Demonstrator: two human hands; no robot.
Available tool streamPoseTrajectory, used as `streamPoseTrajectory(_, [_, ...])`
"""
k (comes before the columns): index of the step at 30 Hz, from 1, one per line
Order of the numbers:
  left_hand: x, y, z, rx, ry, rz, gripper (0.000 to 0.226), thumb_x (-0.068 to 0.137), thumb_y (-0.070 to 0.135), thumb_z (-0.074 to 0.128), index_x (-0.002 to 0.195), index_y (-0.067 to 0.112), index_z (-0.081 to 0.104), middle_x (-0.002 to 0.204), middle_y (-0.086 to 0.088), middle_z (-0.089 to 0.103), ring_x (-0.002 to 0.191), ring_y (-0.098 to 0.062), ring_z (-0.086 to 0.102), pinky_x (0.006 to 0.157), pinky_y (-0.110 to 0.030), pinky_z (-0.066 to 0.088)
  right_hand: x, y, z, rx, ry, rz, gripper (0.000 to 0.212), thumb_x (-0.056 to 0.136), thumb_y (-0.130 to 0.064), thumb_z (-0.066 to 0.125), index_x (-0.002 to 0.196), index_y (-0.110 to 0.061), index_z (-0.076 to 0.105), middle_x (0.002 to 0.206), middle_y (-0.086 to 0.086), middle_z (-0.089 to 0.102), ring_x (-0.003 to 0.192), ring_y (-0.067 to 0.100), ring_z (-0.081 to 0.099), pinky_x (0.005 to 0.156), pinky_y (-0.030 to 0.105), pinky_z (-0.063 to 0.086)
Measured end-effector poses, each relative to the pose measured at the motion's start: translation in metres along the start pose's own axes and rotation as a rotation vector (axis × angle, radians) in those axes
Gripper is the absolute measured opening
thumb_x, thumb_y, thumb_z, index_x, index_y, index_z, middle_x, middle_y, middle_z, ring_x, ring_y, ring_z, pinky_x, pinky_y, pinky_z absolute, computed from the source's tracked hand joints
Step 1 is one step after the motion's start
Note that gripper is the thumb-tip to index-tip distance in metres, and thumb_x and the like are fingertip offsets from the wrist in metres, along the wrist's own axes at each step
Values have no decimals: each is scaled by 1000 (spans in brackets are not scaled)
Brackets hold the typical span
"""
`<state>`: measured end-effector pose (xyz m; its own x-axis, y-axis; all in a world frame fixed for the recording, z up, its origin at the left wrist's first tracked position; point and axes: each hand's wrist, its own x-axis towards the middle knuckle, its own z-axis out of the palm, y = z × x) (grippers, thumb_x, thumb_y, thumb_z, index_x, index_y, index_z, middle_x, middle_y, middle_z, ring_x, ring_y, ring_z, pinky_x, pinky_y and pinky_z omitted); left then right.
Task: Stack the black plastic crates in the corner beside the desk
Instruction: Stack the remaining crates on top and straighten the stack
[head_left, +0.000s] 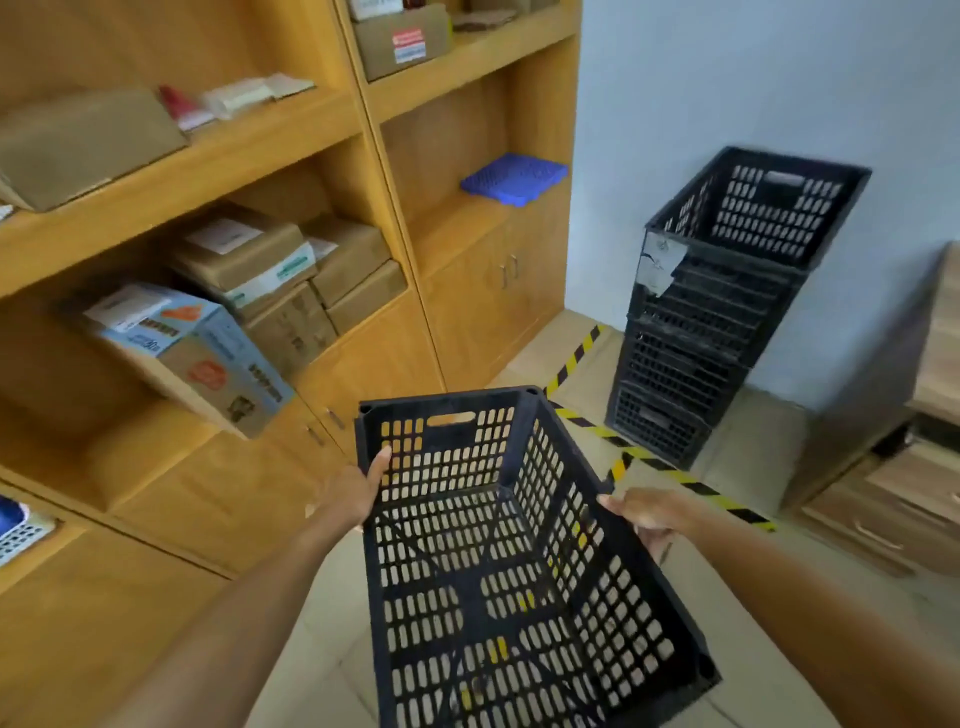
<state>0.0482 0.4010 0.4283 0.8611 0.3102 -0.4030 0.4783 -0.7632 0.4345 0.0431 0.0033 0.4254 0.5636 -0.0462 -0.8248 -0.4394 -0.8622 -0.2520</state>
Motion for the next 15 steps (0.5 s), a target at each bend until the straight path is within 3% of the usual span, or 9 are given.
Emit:
streamPoseTrajectory(3, [-7,61,11,84,2,41,98,74,90,8,83,15,70,77,-4,68,76,-24,65,80,-38,51,14,45,-34,139,8,-44,73,90,-66,31,122,-6,60,109,11,70,86,26,73,74,37,61])
streamPoseTrajectory(5, [-25,109,9,130,12,88,90,85,79,11,77,9,68,70,-4,65,70,-23,62,74,-36,49,10,60,-57,151,49,-50,65,95,-59,34,118,-5,60,104,7,69,78,24,72,64,33,60])
streamPoseTrajectory(8, [-18,155,4,95,18,143,82,94,66,17,75,2,65,68,-5,65,67,-22,64,73,-35,52,-10,67,-93,110,212,-62,57,99,-53,31,120,-6,55,98,7,59,61,15,59,51,24,46])
streamPoseTrajectory(9, [-12,169,-2,110,34,161,82,94,64,16,77,1,66,72,-7,67,70,-24,66,76,-38,54,-15,67,-104,99,247,-69,57,100,-51,30,120,-3,54,101,10,59,65,18,60,54,24,46])
streamPoseTrajectory(12, [8,211,-26,155,94,226,71,99,55,19,81,5,67,79,-12,69,76,-26,66,81,-40,53,-21,61,-139,22,321,-117,46,101,-35,28,123,-2,51,121,19,57,101,34,61,73,31,43])
streamPoseTrajectory(15, [37,256,-59,196,139,286,56,101,44,27,79,8,63,80,-12,67,76,-26,64,77,-38,50,-17,45,-177,-61,392,-151,43,95,-37,32,109,-6,58,110,15,63,88,29,66,63,30,46])
